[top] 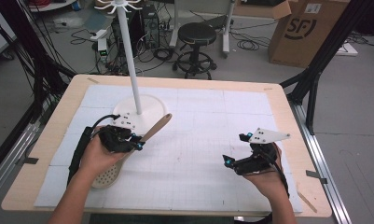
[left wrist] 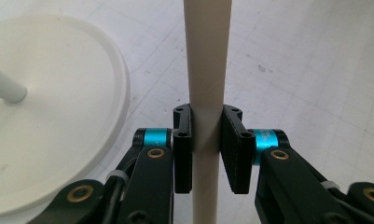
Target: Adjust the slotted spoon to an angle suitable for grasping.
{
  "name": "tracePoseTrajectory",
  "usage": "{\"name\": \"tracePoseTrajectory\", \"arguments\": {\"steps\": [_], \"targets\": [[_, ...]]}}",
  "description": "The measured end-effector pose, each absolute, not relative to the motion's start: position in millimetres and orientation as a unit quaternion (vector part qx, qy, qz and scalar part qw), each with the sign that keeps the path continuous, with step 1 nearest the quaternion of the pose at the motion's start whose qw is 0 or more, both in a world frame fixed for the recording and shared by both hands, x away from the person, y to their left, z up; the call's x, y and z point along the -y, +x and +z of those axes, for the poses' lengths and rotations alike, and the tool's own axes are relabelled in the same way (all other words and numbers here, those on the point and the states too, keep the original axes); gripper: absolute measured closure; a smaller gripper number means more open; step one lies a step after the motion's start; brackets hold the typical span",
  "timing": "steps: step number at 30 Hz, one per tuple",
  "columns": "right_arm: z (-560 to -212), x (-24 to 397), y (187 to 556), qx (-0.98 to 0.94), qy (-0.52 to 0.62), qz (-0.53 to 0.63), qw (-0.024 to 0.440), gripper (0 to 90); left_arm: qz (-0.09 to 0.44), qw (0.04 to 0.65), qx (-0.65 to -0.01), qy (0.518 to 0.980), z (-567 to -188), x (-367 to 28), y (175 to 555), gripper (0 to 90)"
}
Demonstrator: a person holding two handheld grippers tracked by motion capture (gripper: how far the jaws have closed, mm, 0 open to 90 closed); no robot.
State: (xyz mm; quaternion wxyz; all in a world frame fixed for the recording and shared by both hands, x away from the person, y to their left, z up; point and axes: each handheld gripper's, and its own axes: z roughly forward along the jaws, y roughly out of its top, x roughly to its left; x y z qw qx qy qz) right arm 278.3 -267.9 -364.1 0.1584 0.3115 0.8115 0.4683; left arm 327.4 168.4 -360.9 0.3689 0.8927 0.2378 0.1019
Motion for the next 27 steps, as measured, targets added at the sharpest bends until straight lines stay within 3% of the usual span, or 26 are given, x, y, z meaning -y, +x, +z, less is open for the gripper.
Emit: {"name": "tracePoseTrajectory", "arguments": {"steps": [27], "targets": [[-361.7, 263.0, 276.2, -0.814, 0.303, 0.471, 0.155, 0.2, 0.126, 0.465, -0.251, 0.839, -324.5, -213.6, 303.2, 75.9]]}}
